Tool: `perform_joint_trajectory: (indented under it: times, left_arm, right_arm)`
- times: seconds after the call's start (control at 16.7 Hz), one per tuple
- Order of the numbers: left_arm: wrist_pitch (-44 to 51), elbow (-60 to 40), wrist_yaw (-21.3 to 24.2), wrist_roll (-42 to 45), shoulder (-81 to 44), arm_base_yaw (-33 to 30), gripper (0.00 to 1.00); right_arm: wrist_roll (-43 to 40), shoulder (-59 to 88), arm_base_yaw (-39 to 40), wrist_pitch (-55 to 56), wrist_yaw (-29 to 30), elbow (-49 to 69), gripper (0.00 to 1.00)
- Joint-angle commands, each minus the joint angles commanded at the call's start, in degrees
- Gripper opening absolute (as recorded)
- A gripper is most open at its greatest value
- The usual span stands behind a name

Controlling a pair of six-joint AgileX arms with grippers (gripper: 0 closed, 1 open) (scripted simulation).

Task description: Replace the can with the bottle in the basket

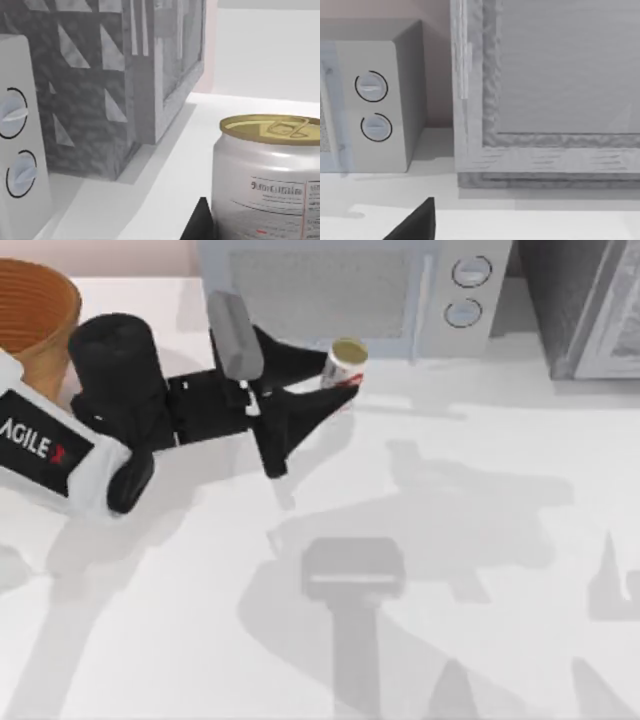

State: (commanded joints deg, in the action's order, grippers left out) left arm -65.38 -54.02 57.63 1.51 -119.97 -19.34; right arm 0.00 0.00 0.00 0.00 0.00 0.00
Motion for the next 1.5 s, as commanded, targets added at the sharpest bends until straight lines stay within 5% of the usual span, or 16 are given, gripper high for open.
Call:
perform_joint_trajectory:
  times: [0.42,0.9,1.5]
  left_arm:
    - [-11.95,-9.85,10.61,-0.05,-22.42,-3.6,0.0]
    - [-13.31,-10.96,11.83,-0.08,-25.02,-4.0,0.0]
    - [-13.31,-10.96,11.83,-0.08,-25.02,-4.0,0.75]
  right_arm:
    - [0.0,0.0,0.0,0.0,0.0,0.0,1.0]
    - [0.0,0.0,0.0,0.0,0.0,0.0,1.0]
    - [0.0,0.0,0.0,0.0,0.0,0.0,1.0]
